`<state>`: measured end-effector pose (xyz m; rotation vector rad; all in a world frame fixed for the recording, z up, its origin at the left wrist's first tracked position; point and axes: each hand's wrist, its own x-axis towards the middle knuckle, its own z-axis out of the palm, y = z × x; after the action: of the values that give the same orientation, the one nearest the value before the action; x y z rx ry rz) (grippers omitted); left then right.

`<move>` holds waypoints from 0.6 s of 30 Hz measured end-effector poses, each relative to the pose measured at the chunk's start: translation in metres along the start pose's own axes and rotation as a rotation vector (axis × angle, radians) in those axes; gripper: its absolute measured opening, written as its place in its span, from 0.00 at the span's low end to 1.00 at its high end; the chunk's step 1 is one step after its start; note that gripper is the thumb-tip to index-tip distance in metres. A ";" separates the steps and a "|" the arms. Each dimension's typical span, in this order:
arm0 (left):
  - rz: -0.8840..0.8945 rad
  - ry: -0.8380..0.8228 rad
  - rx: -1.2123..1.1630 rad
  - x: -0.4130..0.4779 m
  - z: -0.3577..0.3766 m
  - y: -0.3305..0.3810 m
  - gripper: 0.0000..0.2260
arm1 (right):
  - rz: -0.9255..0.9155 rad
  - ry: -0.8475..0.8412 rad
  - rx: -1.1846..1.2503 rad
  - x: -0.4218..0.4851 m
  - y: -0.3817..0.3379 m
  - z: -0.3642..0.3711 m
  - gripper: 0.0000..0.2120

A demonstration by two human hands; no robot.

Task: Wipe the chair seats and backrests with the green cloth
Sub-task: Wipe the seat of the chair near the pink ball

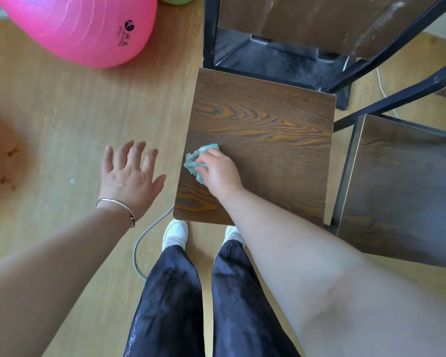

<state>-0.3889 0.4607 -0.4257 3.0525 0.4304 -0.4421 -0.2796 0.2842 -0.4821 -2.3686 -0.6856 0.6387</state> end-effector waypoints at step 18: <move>0.241 0.032 -0.030 0.037 -0.005 0.108 0.25 | 0.629 0.311 0.003 -0.099 0.174 -0.170 0.05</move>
<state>-0.3238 0.3673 -0.4329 3.0318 0.0656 -0.3719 -0.2011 0.0360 -0.4456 -2.5988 0.2116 0.4935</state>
